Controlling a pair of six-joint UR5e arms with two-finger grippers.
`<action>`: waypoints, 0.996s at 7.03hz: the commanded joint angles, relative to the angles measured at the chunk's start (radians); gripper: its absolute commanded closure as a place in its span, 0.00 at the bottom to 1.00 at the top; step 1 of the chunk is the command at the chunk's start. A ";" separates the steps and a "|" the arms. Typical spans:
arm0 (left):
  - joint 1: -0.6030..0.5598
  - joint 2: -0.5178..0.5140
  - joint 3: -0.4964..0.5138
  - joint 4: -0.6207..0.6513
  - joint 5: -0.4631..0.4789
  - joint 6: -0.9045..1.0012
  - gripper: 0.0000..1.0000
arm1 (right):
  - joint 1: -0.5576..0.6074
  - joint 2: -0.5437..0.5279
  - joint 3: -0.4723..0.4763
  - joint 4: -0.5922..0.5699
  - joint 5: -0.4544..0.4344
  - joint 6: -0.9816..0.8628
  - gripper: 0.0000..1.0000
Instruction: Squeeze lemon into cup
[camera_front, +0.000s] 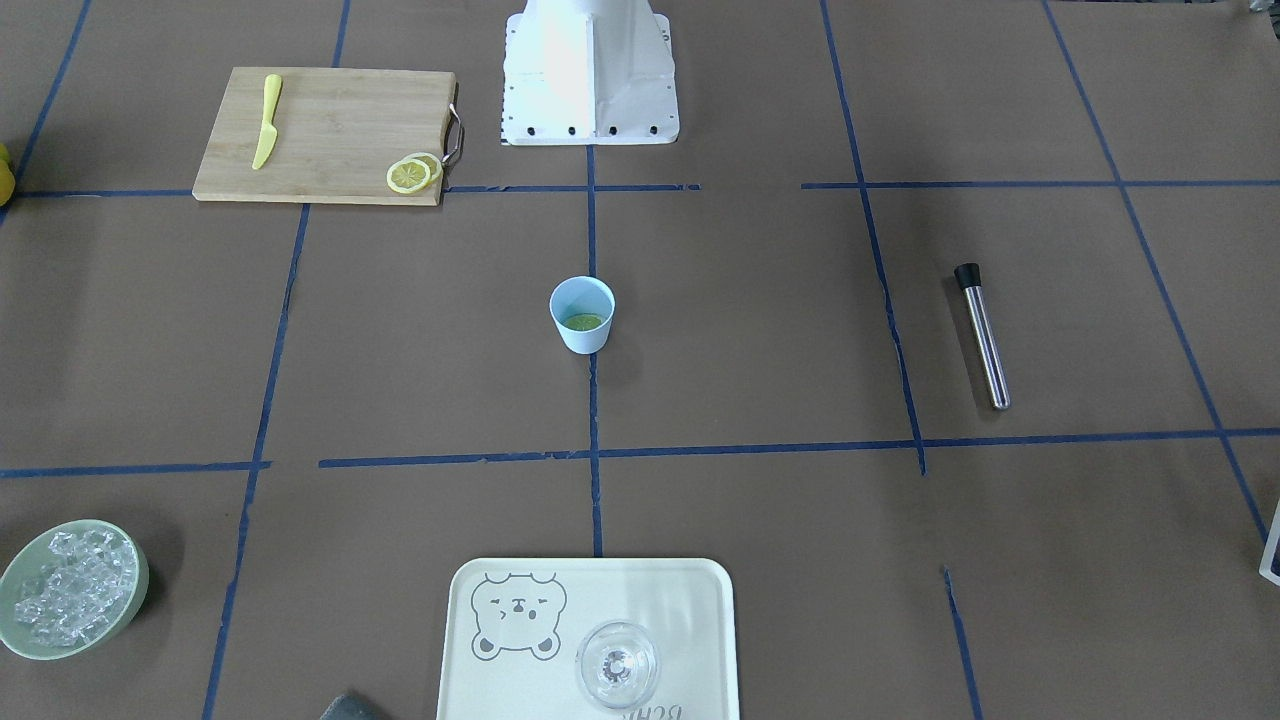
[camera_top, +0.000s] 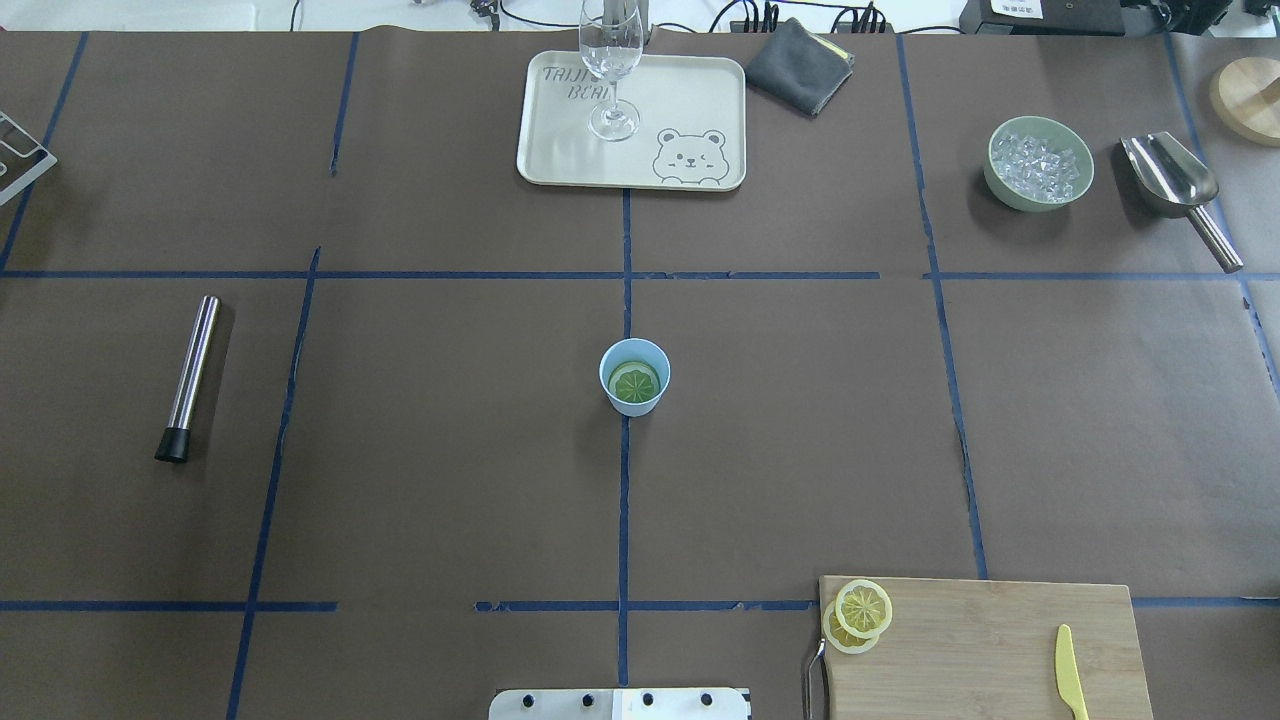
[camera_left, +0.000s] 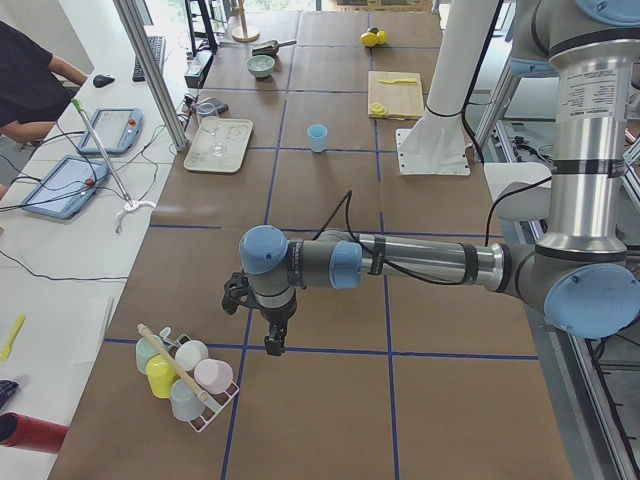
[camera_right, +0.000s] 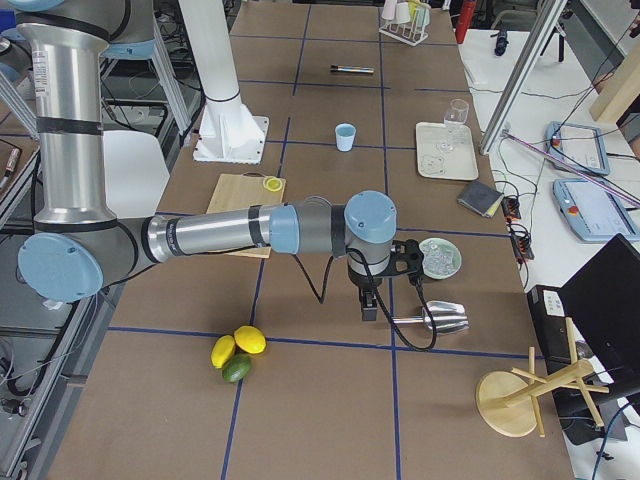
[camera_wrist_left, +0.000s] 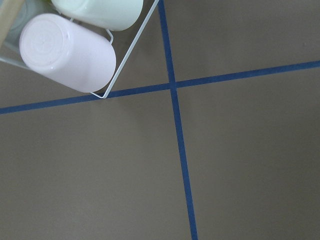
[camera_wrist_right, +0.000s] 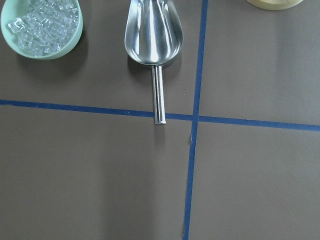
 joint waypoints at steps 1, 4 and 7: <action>0.001 -0.003 0.008 -0.009 -0.003 -0.005 0.00 | 0.000 0.000 -0.009 0.000 0.000 -0.002 0.00; 0.001 -0.003 0.008 -0.007 -0.003 -0.008 0.00 | 0.000 0.000 -0.037 0.000 0.002 -0.002 0.00; 0.001 -0.002 0.026 -0.009 -0.003 -0.009 0.00 | 0.000 -0.002 -0.078 0.000 0.002 -0.005 0.00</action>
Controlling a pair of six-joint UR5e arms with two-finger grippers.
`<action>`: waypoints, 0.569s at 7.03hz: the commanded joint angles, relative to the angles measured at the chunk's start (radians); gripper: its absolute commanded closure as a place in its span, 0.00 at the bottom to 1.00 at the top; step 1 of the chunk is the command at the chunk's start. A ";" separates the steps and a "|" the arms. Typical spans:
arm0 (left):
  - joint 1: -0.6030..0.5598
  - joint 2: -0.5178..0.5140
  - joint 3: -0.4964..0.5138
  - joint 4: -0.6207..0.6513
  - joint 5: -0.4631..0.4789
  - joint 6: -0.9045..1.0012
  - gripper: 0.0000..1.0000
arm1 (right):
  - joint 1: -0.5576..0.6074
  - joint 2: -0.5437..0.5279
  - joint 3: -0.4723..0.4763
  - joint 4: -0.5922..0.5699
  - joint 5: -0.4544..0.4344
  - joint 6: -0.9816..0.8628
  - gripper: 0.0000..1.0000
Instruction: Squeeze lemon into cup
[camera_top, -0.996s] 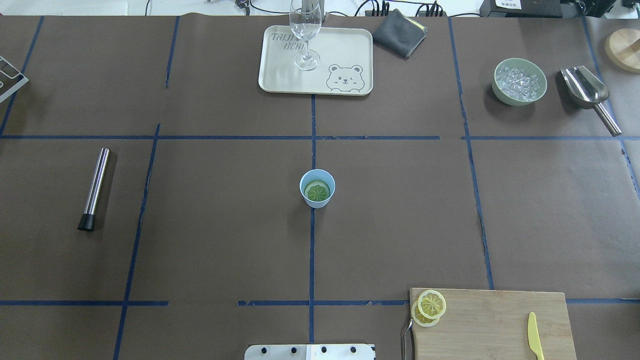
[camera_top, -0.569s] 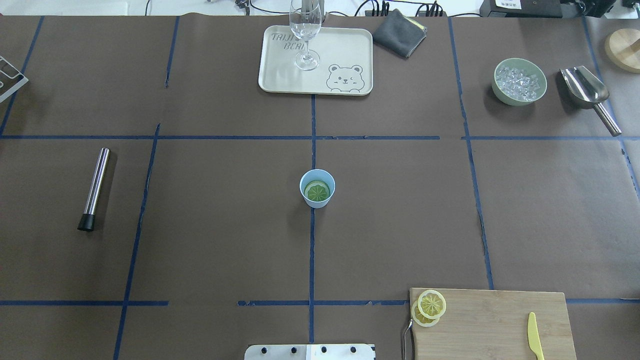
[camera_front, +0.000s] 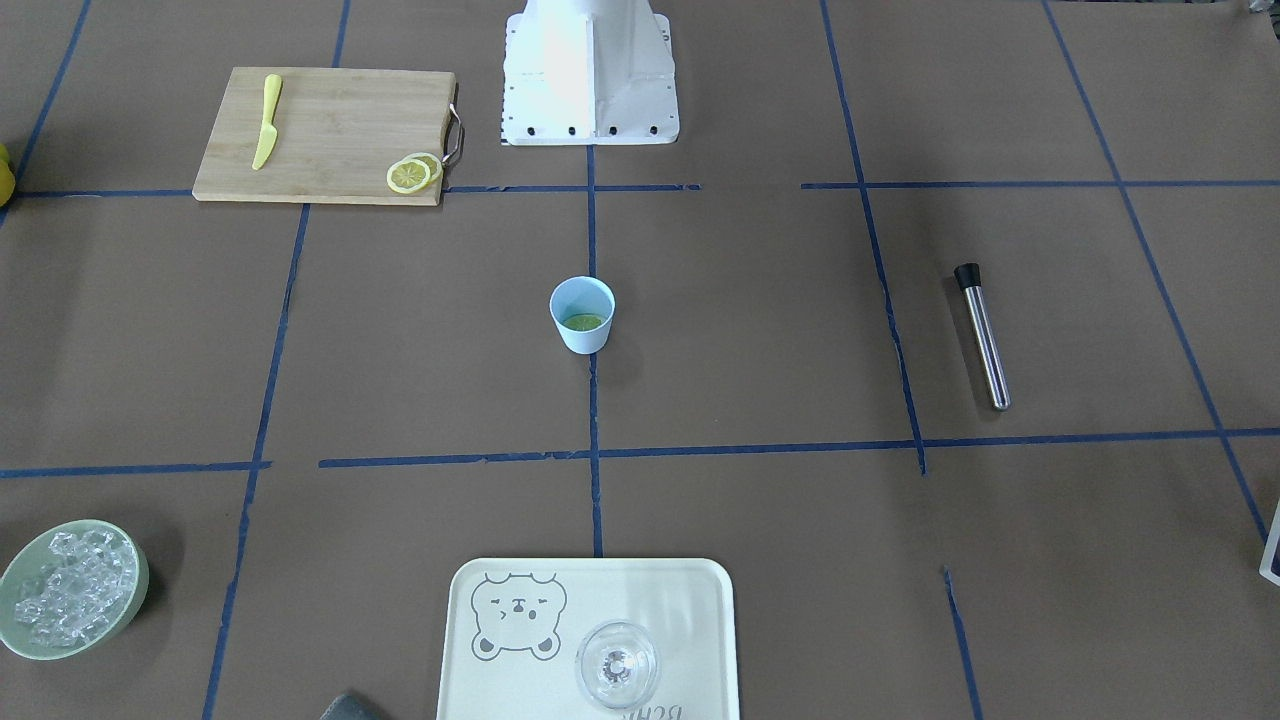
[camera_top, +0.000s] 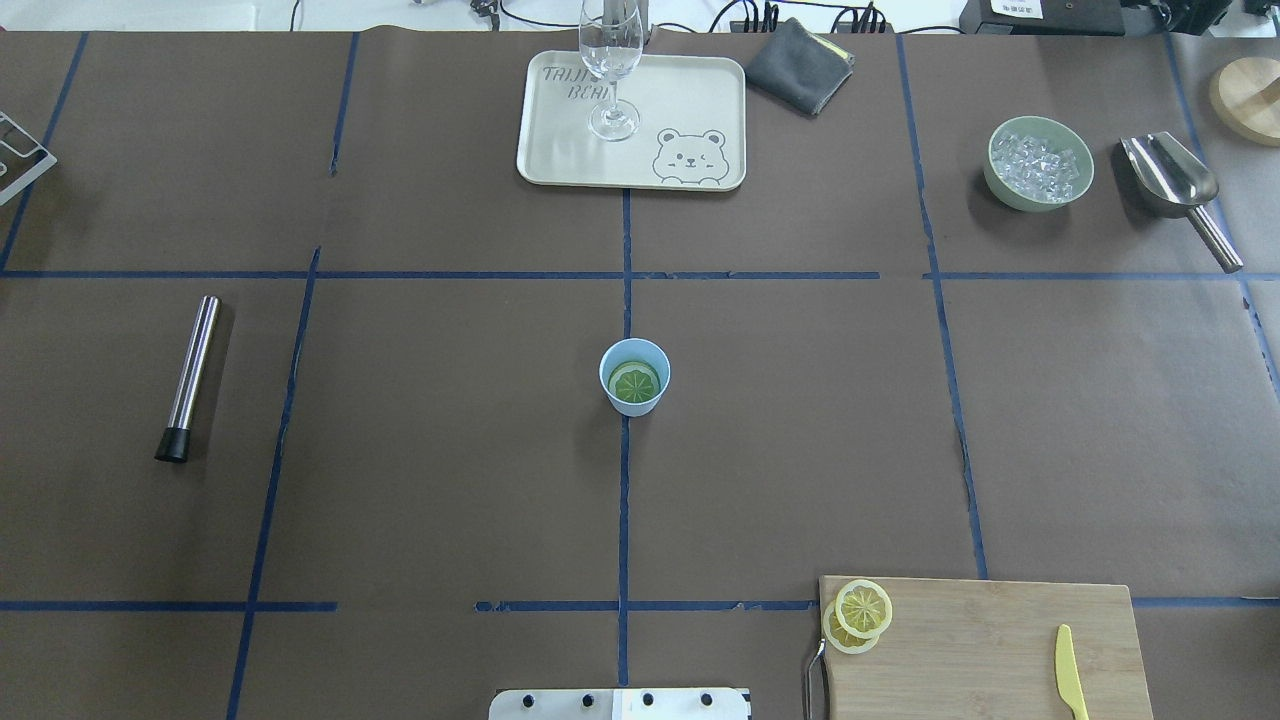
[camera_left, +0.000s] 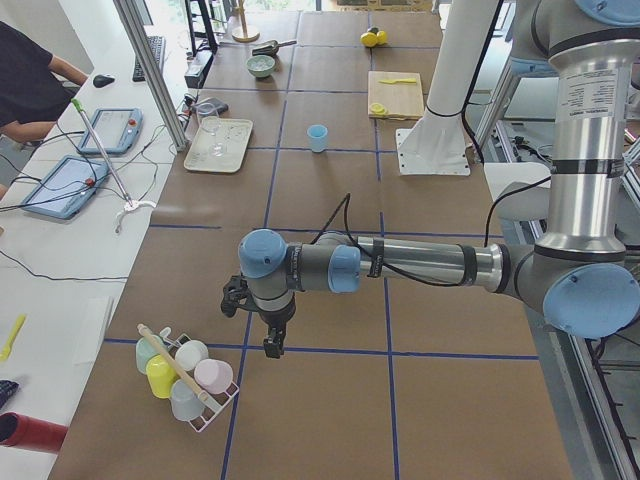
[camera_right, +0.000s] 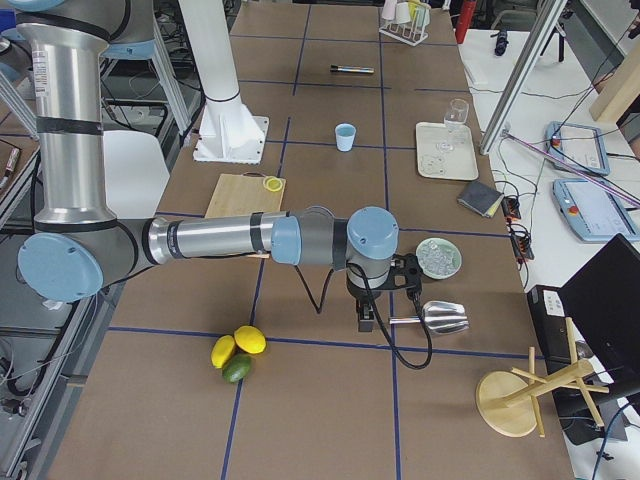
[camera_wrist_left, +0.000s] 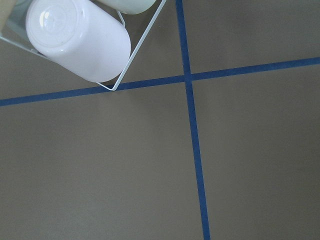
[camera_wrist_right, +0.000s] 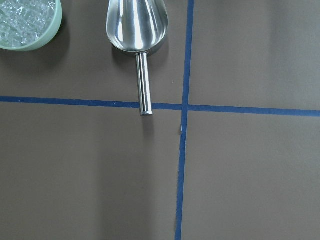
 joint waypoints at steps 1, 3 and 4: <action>0.000 0.001 0.011 -0.001 0.000 0.000 0.00 | 0.000 -0.001 -0.050 0.002 -0.003 -0.006 0.00; 0.000 0.001 0.011 -0.001 0.000 0.000 0.00 | 0.000 -0.001 -0.063 0.003 -0.006 -0.006 0.00; 0.000 -0.001 0.011 -0.001 0.000 0.000 0.00 | -0.002 0.000 -0.063 0.003 -0.006 -0.003 0.00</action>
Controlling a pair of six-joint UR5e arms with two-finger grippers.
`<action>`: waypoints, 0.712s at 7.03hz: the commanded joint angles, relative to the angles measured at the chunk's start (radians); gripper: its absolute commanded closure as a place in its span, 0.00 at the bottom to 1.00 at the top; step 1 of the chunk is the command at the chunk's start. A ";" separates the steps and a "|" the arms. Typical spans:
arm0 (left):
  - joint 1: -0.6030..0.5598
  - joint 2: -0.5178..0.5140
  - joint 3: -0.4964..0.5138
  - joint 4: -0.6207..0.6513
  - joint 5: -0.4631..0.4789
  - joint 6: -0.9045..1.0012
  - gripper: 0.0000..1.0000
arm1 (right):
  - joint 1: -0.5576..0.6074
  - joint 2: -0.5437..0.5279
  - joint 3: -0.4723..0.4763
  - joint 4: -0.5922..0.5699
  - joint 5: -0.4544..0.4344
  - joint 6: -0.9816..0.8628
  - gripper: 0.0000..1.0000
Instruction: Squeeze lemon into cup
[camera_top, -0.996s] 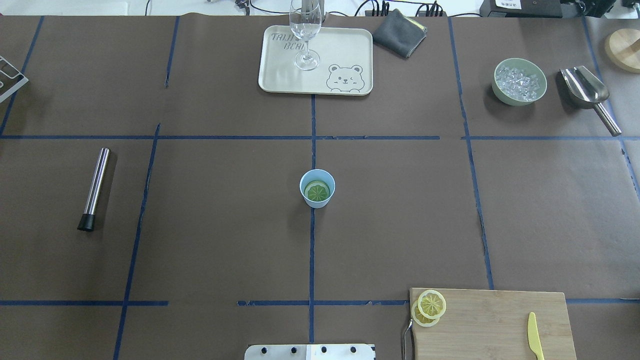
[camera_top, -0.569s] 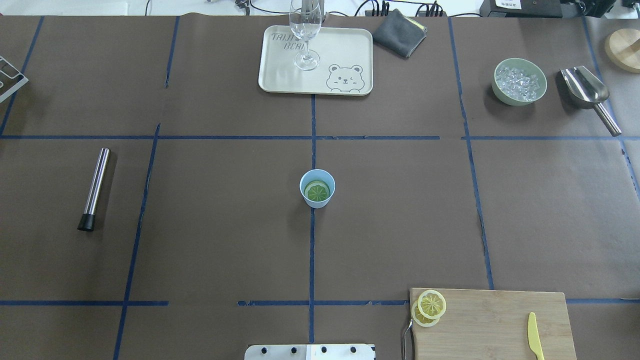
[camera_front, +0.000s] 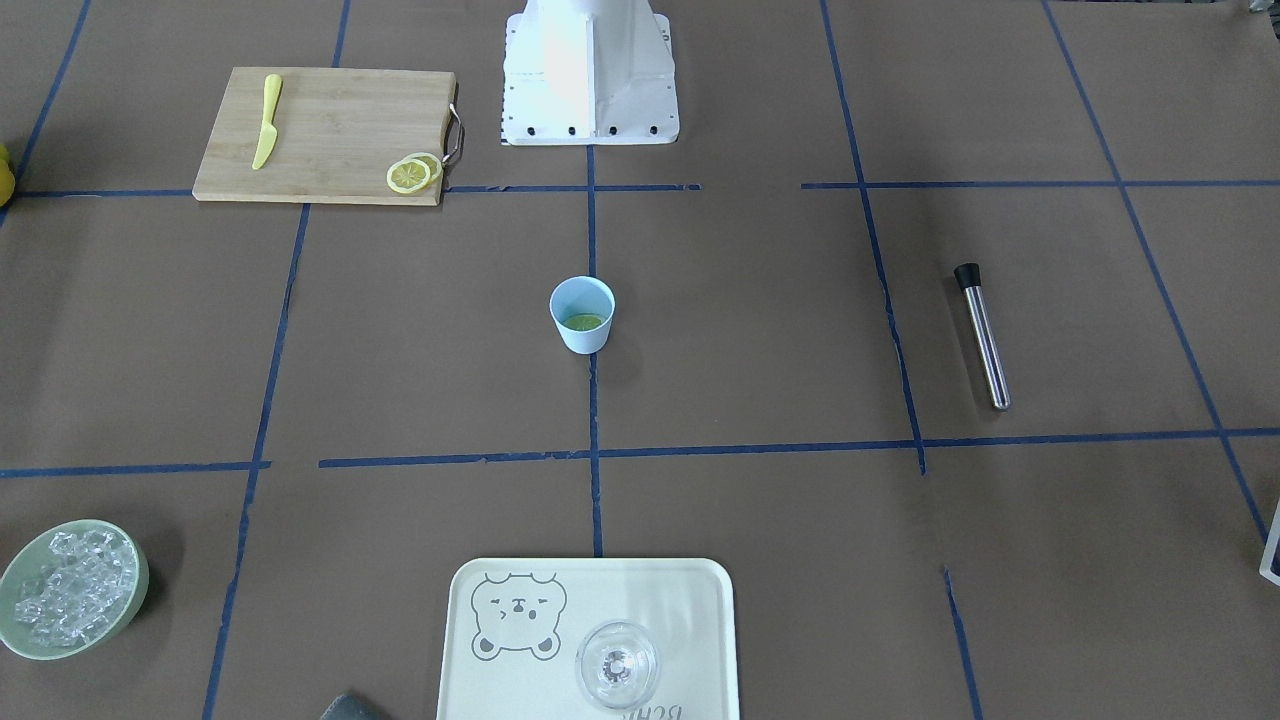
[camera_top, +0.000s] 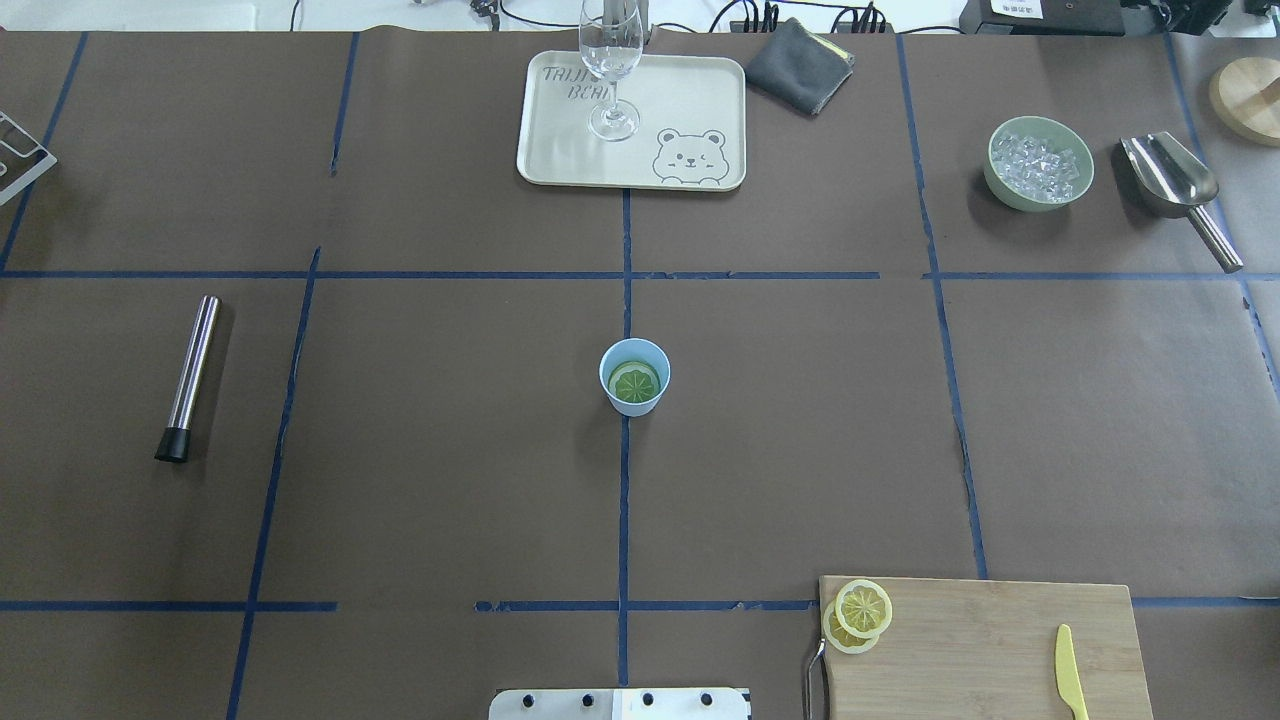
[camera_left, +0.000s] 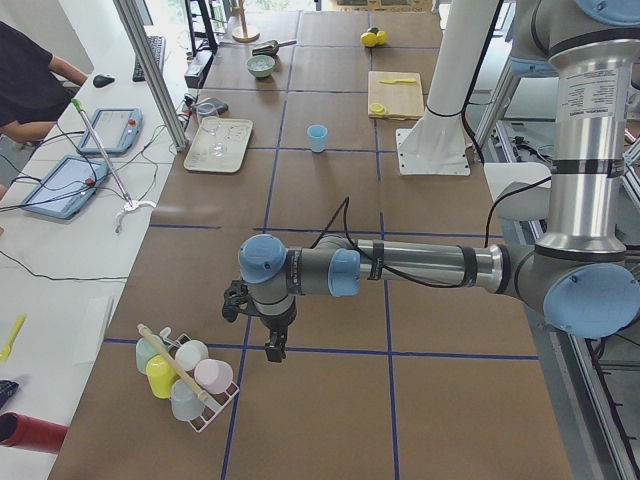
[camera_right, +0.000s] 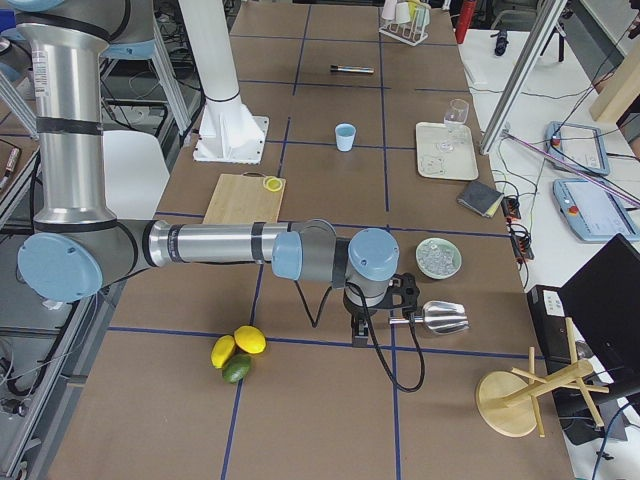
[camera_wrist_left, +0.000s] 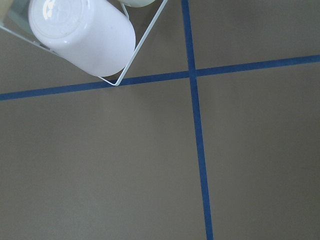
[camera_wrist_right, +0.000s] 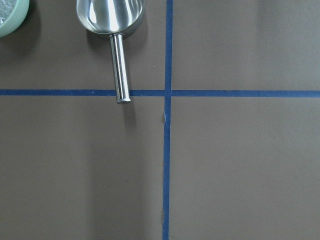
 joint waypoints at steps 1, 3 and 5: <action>0.000 0.000 -0.001 0.000 0.000 0.000 0.00 | -0.001 0.003 -0.004 0.000 -0.004 0.004 0.00; 0.000 -0.001 0.000 0.000 0.000 0.000 0.00 | -0.001 0.007 -0.007 0.000 -0.007 0.004 0.00; 0.000 -0.001 0.000 0.000 0.000 0.000 0.00 | -0.001 0.012 -0.014 0.000 -0.007 0.004 0.00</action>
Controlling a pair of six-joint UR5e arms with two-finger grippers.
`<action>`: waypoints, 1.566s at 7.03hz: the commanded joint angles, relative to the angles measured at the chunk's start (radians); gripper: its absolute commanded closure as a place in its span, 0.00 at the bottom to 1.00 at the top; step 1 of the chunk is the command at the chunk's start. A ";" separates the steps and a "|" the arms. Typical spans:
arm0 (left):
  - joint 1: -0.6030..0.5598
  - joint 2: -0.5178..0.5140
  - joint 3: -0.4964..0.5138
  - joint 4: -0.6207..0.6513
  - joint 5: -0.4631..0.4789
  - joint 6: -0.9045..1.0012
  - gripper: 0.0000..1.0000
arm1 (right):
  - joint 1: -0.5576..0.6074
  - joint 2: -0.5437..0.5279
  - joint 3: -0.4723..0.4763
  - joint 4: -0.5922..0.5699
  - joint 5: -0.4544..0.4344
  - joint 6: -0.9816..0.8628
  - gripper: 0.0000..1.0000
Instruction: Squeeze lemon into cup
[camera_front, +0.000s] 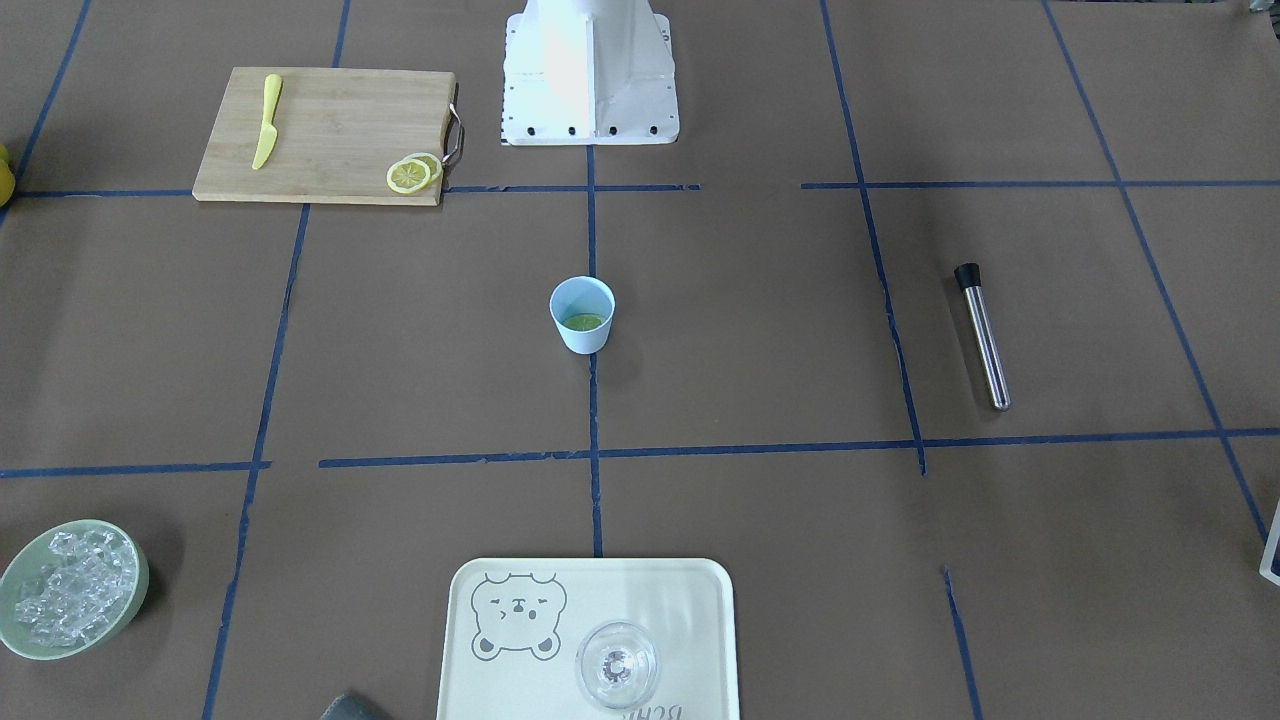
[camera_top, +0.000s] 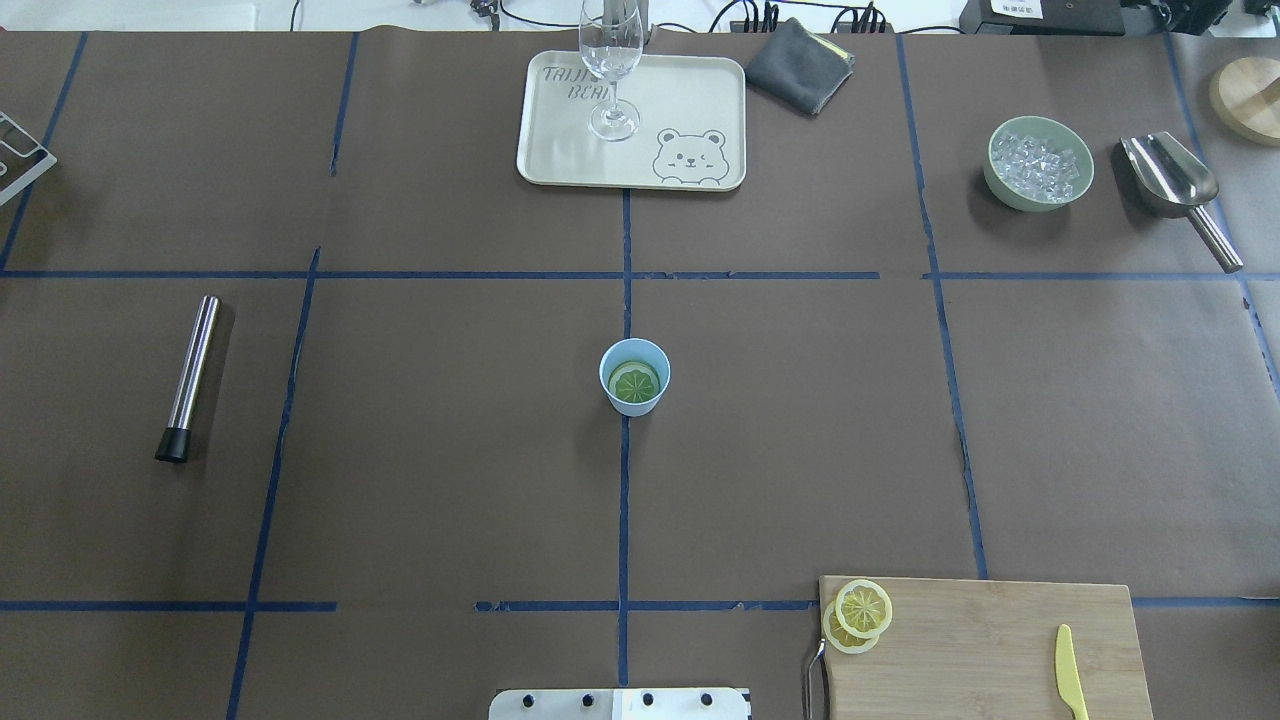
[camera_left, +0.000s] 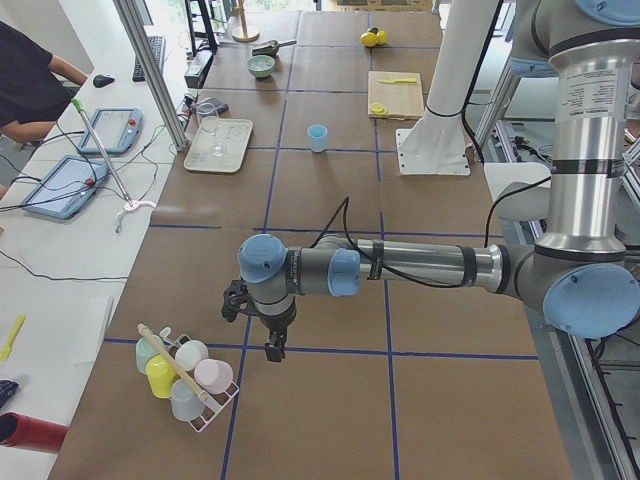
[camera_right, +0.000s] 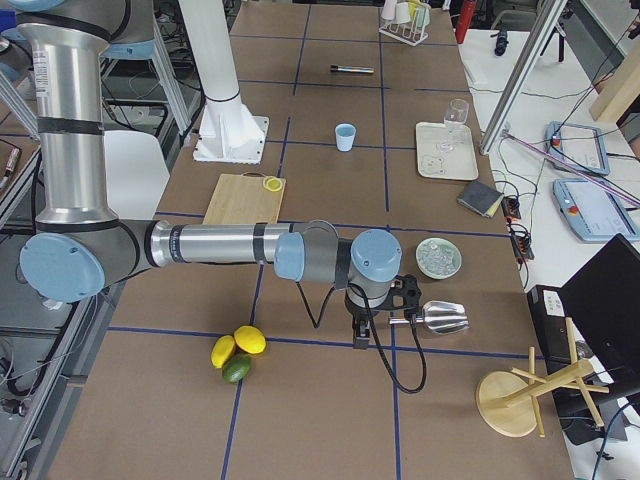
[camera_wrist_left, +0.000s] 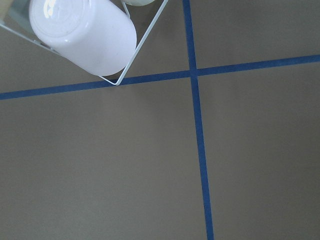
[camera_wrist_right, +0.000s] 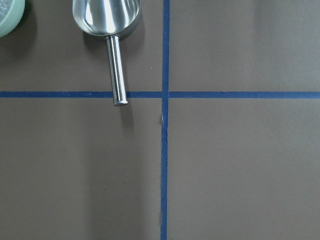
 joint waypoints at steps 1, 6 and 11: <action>0.000 -0.002 0.000 0.000 0.000 -0.001 0.00 | 0.000 0.004 -0.004 0.000 0.000 0.000 0.00; 0.000 -0.002 0.000 0.000 0.000 -0.001 0.00 | 0.000 0.003 -0.041 0.101 -0.003 0.046 0.00; 0.000 -0.002 0.000 0.000 0.000 -0.001 0.00 | 0.000 0.004 -0.040 0.101 0.000 0.054 0.00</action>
